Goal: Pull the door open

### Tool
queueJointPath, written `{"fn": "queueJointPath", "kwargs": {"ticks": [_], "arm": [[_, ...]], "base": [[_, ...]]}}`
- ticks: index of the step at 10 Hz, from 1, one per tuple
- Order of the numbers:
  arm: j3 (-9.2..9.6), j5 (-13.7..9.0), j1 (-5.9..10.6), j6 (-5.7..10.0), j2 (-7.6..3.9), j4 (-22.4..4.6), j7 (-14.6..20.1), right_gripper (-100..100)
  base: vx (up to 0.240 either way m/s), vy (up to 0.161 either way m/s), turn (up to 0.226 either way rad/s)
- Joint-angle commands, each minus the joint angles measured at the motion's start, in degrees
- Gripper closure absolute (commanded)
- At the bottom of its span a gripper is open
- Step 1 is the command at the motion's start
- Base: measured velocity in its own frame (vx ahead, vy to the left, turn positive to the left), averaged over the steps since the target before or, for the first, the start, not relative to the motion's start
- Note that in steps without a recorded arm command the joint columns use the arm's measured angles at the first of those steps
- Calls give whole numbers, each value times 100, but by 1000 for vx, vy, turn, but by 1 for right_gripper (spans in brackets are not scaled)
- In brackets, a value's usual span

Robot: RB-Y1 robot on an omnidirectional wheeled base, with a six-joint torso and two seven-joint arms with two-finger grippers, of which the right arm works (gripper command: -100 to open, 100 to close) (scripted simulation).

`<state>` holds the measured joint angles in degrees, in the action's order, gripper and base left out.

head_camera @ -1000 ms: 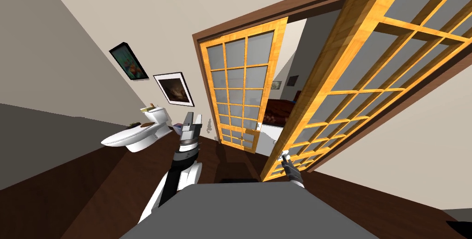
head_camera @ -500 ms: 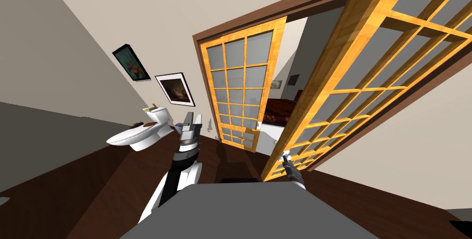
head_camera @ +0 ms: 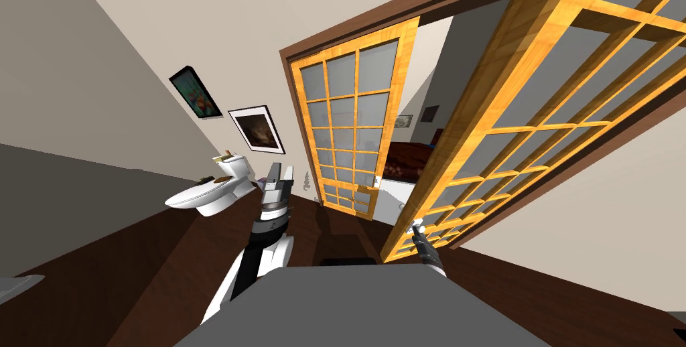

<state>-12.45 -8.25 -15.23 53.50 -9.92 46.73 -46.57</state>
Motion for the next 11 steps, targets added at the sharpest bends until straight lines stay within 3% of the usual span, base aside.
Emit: {"fn": "queueJointPath", "kwargs": {"ticks": [1, 8, 9, 10, 11], "arm": [[73, -179, 12, 100, -94, 54, 185, 100], [687, -874, -68, 369, -283, 181, 969, 100], [687, -874, -68, 369, -283, 181, 969, 100], [864, -1073, -90, 447, -337, 218, 1194, 100], [864, -1073, -90, 447, -337, 218, 1194, 100]], "base": [[-11, 0, 25], [-3, -2, 38], [4, -8, 18], [4, -2, 50], [3, -6, 26]]}}
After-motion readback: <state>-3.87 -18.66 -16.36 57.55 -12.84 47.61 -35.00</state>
